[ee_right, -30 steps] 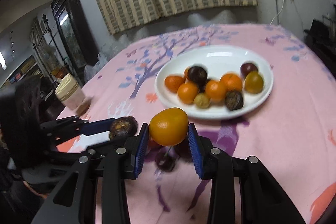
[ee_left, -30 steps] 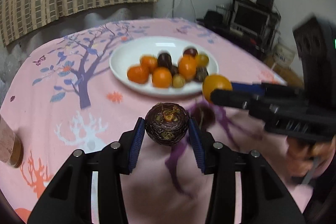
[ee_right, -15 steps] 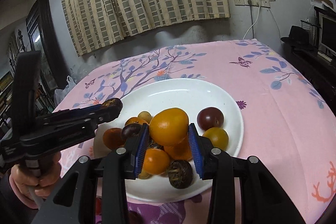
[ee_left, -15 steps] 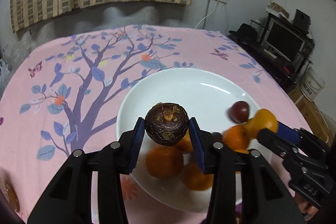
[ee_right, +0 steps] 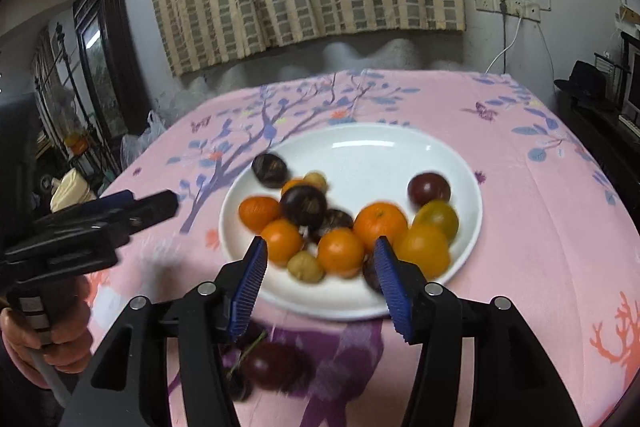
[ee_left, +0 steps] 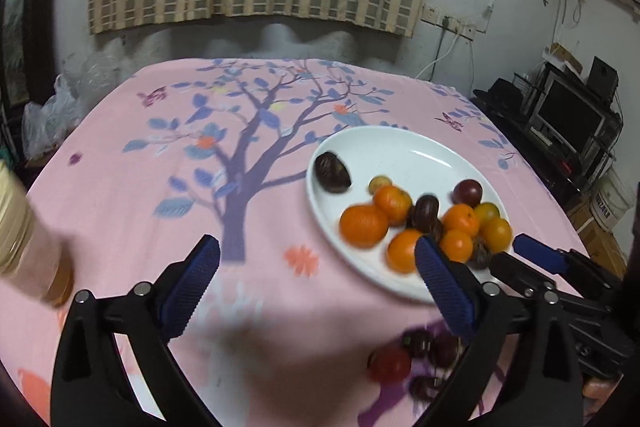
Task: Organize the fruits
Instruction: 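Grasp a dark red plum with the right tool while the left tool grasps a dark cherry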
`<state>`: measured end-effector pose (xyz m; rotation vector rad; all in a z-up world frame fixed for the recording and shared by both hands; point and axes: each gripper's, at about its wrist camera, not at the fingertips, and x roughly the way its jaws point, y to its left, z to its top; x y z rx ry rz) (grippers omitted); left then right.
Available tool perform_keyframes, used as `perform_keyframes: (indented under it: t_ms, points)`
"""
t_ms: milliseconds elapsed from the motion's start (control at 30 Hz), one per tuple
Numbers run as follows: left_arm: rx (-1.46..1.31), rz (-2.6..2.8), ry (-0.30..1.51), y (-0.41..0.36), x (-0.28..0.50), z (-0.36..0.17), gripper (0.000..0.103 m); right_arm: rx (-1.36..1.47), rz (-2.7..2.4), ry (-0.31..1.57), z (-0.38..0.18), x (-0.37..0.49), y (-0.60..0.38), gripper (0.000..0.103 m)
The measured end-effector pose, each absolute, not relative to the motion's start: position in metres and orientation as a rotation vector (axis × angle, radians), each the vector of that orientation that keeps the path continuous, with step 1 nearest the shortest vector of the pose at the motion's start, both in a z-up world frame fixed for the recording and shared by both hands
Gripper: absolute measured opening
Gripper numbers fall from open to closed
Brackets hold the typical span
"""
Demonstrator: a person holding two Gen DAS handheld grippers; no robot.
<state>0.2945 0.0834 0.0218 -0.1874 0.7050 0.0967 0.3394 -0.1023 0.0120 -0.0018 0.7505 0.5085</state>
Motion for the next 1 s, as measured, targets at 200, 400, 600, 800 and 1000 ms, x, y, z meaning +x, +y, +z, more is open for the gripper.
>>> perform_keyframes:
  t_ms: [200,400,600,800,1000]
  points:
    - [-0.204,0.182,0.717,0.093,0.242,-0.004,0.098,-0.005,0.559,0.878,-0.01,0.321,-0.103,0.056]
    - [-0.238,0.139,0.769,0.095,0.238,-0.008,0.098,-0.074,0.552,0.892,-0.015,0.307,-0.097,0.056]
    - [-0.205,0.137,0.789,0.088,0.239,-0.01,0.098,-0.104,0.584,0.948,-0.022,0.307,-0.093,0.056]
    - [-0.206,0.12,0.788,0.085,0.238,-0.008,0.098,-0.139,0.597,0.957,-0.029,0.306,-0.088,0.053]
    - [-0.184,0.119,0.787,0.082,0.238,-0.008,0.098,-0.131,0.614,0.95,-0.032,0.308,-0.085,0.049]
